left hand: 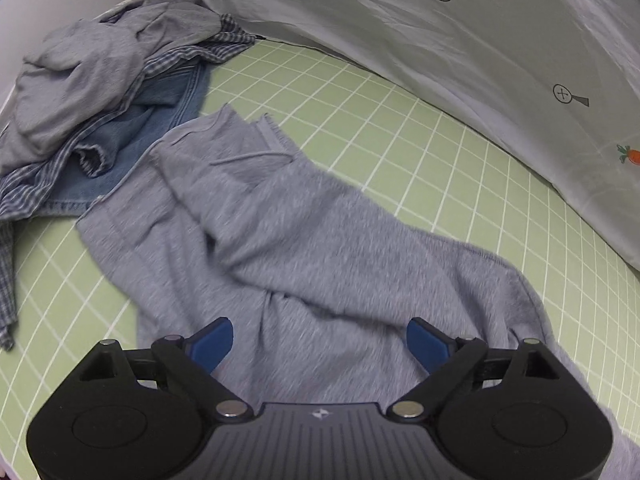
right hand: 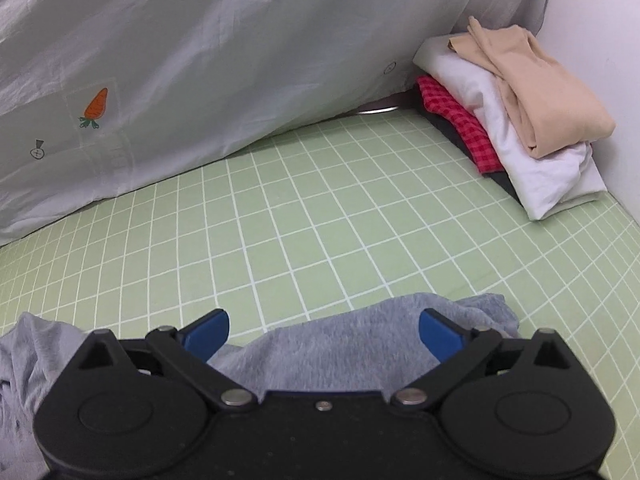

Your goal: Fold clothes

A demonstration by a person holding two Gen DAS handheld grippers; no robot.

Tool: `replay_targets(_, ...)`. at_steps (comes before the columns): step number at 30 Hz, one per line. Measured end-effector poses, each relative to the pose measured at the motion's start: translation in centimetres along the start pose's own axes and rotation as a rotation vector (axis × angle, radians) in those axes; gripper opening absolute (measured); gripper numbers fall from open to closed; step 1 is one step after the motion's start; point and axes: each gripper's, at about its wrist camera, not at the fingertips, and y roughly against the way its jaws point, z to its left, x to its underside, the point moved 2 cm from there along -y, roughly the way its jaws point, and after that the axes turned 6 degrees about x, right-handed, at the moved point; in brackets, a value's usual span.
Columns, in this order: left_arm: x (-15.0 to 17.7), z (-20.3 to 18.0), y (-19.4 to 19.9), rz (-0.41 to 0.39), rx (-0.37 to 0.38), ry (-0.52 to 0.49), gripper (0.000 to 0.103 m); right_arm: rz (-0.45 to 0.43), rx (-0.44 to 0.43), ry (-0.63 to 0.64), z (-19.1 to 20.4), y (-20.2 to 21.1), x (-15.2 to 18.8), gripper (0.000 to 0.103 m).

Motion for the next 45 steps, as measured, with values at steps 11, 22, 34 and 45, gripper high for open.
replay_targets(11,-2.8,-3.9,-5.6,0.065,0.005,-0.065,0.086,0.213,-0.076,-0.081,2.8,-6.4,0.0,0.099)
replay_targets(22,-0.6,-4.8,-2.3,0.014,0.087,-0.125,0.004,0.155,-0.238,0.157,7.7,-2.6,2.1,0.005)
replay_targets(34,9.6,4.9,6.7,0.024,0.073,-0.070,0.004,0.163,-0.221,0.180,1.0,6.9,10.4,0.003)
replay_targets(45,17.3,5.3,10.5,0.007,0.051,-0.037,0.043,0.133,-0.321,0.166,-3.0,9.0,11.4,0.058)
